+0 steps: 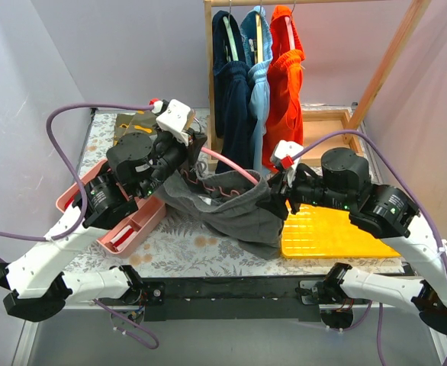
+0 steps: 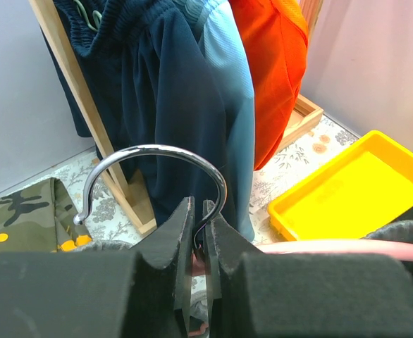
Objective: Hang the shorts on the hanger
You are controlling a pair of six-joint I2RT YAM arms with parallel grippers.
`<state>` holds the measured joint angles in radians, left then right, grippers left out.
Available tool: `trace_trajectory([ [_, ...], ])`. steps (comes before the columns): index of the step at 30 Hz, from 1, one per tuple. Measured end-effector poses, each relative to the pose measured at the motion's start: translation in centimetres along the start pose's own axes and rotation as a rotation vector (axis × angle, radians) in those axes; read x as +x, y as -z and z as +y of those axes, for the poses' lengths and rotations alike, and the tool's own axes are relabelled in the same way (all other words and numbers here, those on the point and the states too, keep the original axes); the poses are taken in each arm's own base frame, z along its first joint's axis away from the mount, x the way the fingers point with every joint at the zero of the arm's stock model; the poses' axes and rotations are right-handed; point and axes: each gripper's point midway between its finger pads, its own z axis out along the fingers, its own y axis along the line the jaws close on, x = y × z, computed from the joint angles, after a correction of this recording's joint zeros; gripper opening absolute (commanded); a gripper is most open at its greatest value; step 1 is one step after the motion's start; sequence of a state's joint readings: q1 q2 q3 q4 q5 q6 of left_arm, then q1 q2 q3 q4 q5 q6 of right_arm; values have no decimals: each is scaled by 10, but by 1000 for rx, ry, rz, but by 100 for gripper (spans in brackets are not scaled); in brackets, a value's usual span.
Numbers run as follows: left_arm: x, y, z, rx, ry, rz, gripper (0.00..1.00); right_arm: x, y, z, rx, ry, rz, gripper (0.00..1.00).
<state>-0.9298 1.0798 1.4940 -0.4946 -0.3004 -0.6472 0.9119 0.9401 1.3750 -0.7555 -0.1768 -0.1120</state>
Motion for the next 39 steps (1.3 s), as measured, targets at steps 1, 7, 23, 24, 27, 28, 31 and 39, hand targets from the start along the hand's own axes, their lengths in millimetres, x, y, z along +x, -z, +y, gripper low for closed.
trace_trajectory([
  [1,0,-1,-1,2,0,1,0,-1,-2,0,-2,1,-2,54],
  [7,2,-4,-1,2,2,10,0,-4,-20,0,-15,-11,2,39],
  [23,8,-1,-6,30,30,16,29,-6,-28,7,3,-93,-94,1],
  [24,9,0,-8,37,40,17,36,-5,-27,8,2,-95,-104,1],
  [27,2,4,-12,61,75,-14,52,4,-20,13,-5,-104,-114,1],
  [28,0,7,-13,69,86,-26,58,8,-18,14,-4,-111,-116,1],
  [31,-10,19,-17,106,113,-65,71,10,-10,14,8,-129,-135,1],
  [39,-43,51,-14,147,173,-178,82,13,12,17,24,-171,-189,1],
])
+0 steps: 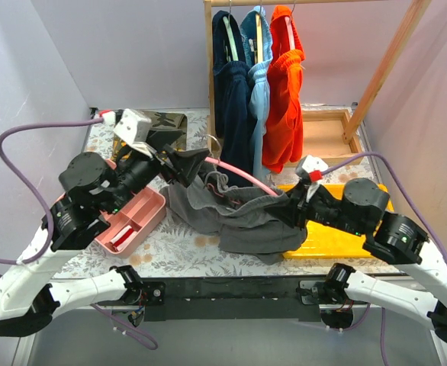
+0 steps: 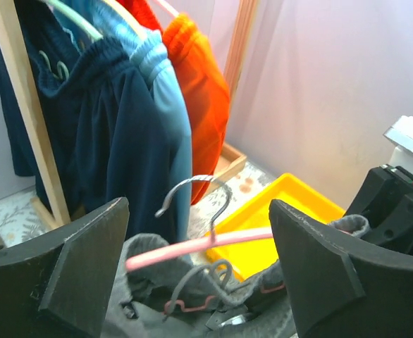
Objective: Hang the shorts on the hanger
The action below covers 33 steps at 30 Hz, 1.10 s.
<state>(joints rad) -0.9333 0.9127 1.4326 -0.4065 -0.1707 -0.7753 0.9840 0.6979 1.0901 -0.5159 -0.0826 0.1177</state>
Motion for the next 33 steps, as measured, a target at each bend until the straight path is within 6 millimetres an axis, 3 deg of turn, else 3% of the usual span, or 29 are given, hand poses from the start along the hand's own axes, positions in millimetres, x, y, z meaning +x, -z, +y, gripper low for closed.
trace_trajectory([
  [4,-20,15,8,-45,43,-72,79,-11,24,2,18,-26,-69,1],
  [9,-24,26,35,-195,126,-127,77,-26,55,0,55,-51,-162,1],
  [14,1,20,52,-305,167,-94,75,-43,87,-2,101,-68,-213,1],
  [21,41,-4,81,-510,195,-49,72,-75,134,0,131,-79,-321,1],
  [28,108,-42,105,-633,204,40,71,-87,173,3,149,-98,-384,1],
  [33,128,-57,135,-667,254,34,74,-94,197,8,141,-107,-409,1],
])
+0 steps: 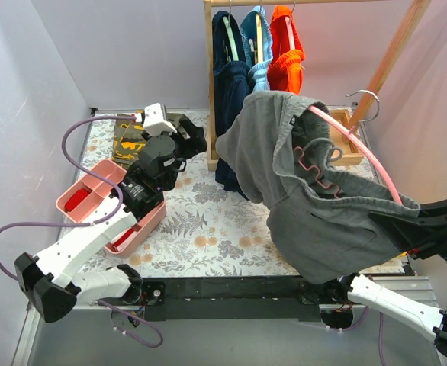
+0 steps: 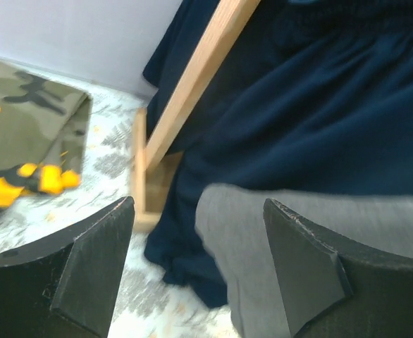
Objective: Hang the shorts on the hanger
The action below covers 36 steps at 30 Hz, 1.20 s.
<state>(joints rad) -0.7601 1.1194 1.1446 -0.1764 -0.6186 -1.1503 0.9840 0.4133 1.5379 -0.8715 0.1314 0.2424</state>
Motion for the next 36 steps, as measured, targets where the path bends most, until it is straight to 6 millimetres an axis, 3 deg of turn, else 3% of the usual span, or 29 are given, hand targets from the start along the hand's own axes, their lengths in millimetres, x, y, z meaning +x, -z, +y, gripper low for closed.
trace_trajectory([
  [4,6,-21,-12,44,31,10,76,-9,12,3,-11,-17,-15,1],
  [11,46,-39,-48,202,52,124,77,-16,28,10,-42,-32,-20,1],
  [16,55,-26,-78,373,87,191,72,-20,33,15,-66,-45,-28,1],
  [21,76,-2,-95,505,119,287,70,-19,33,14,-63,-48,-26,1],
  [27,106,49,-142,680,116,395,70,-13,27,8,-29,-51,-11,1],
  [30,112,67,-161,746,125,411,70,-11,25,4,-7,-52,-7,1],
  [36,131,72,-188,788,117,419,70,-10,22,-7,57,-54,-14,1],
])
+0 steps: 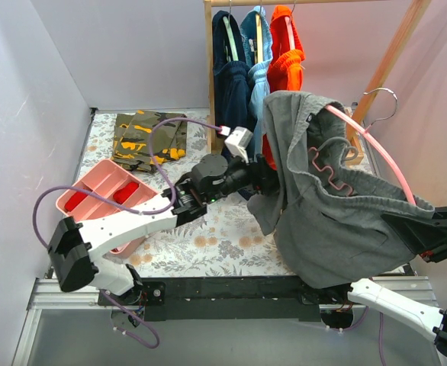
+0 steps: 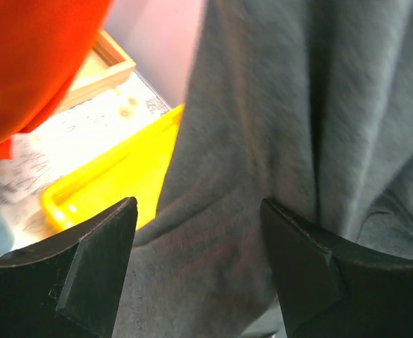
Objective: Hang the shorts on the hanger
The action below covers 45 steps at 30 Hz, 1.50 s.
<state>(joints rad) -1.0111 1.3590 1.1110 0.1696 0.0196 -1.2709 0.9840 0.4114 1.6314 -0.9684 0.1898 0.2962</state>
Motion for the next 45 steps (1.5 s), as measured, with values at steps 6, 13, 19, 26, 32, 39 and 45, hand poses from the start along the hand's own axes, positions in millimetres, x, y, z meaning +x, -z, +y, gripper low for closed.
trace_trajectory([
  [6,14,-42,-19,39,-39,17,70,-3,0,-12,70,6,-20,1],
  [13,21,-79,-37,77,-68,14,70,-7,4,-22,123,12,-47,1],
  [19,27,-105,-42,96,-85,15,70,-12,15,-29,150,13,-89,1],
  [26,34,-120,-39,81,-91,27,72,-9,13,-46,245,11,-148,1],
  [32,36,-120,-29,30,-109,31,73,7,-27,-77,434,53,-135,1],
  [39,44,-117,-26,8,-146,60,75,13,-94,-106,637,196,-77,1],
  [45,40,-109,-27,-6,-159,72,76,8,-139,-118,759,313,-44,1],
])
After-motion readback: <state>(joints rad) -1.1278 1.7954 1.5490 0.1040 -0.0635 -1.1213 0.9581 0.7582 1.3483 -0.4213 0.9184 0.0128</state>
